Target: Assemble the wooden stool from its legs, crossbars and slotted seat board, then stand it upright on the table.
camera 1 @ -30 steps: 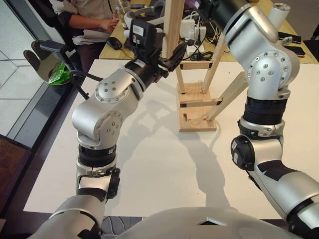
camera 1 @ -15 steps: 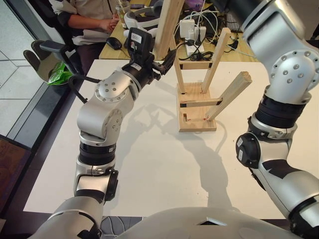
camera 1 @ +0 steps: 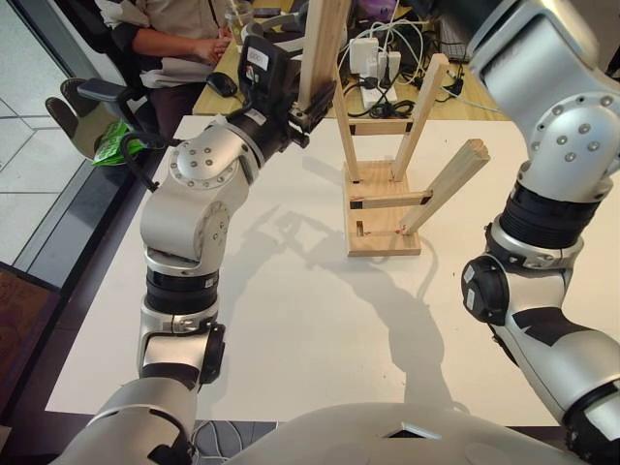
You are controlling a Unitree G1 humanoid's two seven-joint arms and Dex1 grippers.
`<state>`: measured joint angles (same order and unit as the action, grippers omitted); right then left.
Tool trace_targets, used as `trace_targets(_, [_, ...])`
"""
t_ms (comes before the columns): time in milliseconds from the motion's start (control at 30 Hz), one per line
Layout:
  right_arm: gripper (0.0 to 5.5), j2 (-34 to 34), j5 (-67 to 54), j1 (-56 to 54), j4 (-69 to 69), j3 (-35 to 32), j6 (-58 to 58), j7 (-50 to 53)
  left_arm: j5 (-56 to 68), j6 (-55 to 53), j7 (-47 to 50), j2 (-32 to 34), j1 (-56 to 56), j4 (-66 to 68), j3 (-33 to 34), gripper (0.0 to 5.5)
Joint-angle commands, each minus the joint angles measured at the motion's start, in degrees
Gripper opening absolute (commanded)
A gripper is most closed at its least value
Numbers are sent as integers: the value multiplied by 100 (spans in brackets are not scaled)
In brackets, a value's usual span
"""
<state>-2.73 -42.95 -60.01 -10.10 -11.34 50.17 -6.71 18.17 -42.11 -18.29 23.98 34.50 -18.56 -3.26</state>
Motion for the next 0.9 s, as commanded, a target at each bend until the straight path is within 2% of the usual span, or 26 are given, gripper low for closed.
trace_targets(33, [204,-46,-42,41,-14,48,24,5,-301,26,-236,311,-70,31,-197,193])
trace_targets(200, [204,-121,-142,104,-124,2,114,16,-650,308,-567,730,87,346,-216,127])
trace_targets(267, [179,-135,-228,202,-224,26,203,5,-782,517,-656,817,218,486,-207,104])
trace_targets(467, [70,-396,-374,551,-527,89,442,-131,-1301,1171,-651,979,564,1003,-99,103])
trace_targets(567, [67,-564,-419,674,-644,77,503,-229,-1902,1928,-321,1175,782,1548,-53,103])
trace_targets(667, [75,-765,-758,704,-653,-172,618,-396,-3247,3520,565,1788,1242,2323,-217,103])
trace_targets(733, [108,-903,-1067,698,-576,-376,753,-481,-4274,4634,1302,2268,1554,2842,-452,102])
trace_targets(800, [140,-1067,-1349,630,-332,-648,909,-435,-5647,5508,2539,2792,1898,3394,-832,102])
trace_targets(900, [140,-1475,-2434,694,-2,-1101,1414,-941,-7524,6247,4744,3262,2384,4019,-1437,102])
